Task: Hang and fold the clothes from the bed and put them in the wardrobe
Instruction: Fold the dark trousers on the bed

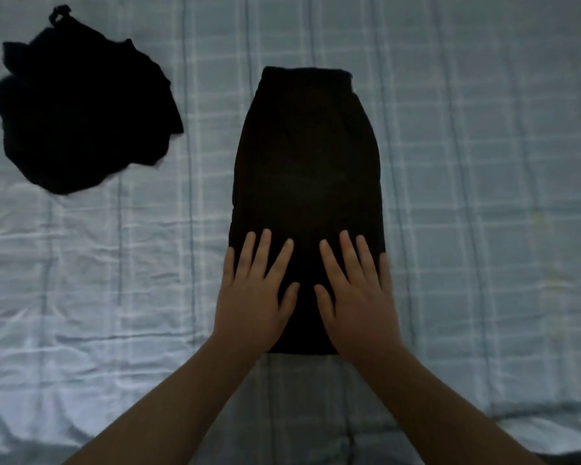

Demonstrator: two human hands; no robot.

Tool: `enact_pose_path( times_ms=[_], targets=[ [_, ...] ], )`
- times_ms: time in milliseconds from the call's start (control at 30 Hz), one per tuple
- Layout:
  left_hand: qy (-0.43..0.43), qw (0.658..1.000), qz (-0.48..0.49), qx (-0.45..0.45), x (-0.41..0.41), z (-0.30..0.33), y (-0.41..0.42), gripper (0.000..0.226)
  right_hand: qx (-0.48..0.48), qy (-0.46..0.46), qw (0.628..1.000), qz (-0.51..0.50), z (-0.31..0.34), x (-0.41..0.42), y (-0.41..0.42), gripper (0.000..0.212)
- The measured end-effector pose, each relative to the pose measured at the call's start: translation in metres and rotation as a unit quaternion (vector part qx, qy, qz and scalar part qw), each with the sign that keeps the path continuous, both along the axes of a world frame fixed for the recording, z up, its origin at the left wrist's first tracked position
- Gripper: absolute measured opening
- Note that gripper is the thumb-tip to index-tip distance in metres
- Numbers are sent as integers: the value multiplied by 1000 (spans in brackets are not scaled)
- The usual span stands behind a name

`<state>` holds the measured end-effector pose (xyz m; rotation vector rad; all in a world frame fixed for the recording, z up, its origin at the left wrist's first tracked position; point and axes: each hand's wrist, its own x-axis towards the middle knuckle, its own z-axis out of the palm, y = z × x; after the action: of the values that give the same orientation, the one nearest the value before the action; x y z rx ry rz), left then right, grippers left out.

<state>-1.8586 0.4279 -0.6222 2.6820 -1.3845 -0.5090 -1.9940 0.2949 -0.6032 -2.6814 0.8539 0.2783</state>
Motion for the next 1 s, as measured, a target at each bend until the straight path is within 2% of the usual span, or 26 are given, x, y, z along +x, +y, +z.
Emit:
enact_pose_path(
  times_ms=[100, 367, 633, 733, 800, 900, 1000],
  targets=[
    [11, 1000, -1, 4, -5, -19, 15, 65, 2, 16, 1000, 5, -22, -16, 9, 64],
    [-6, 1000, 4, -26, -14, -48, 18, 66, 2, -14, 1000, -5, -60, -22, 12, 66],
    [-26, 999, -7, -28, -14, -30, 21, 64, 5, -47, 999, 17, -41, -26, 10, 64],
    [-39, 991, -75, -102, -18, -14, 33, 62, -16, -129, 988, 85, -24, -44, 13, 61],
    [-41, 980, -157, -117, -21, -11, 49, 64, -19, -136, 977, 161, -21, -63, 14, 60],
    [-30, 966, -245, -78, -22, -23, 79, 69, -22, -50, 966, 252, -30, -88, 7, 67],
    [-23, 958, -285, -35, -12, -37, 92, 71, -16, 14, 957, 291, -42, -93, -5, 73]
  ],
)
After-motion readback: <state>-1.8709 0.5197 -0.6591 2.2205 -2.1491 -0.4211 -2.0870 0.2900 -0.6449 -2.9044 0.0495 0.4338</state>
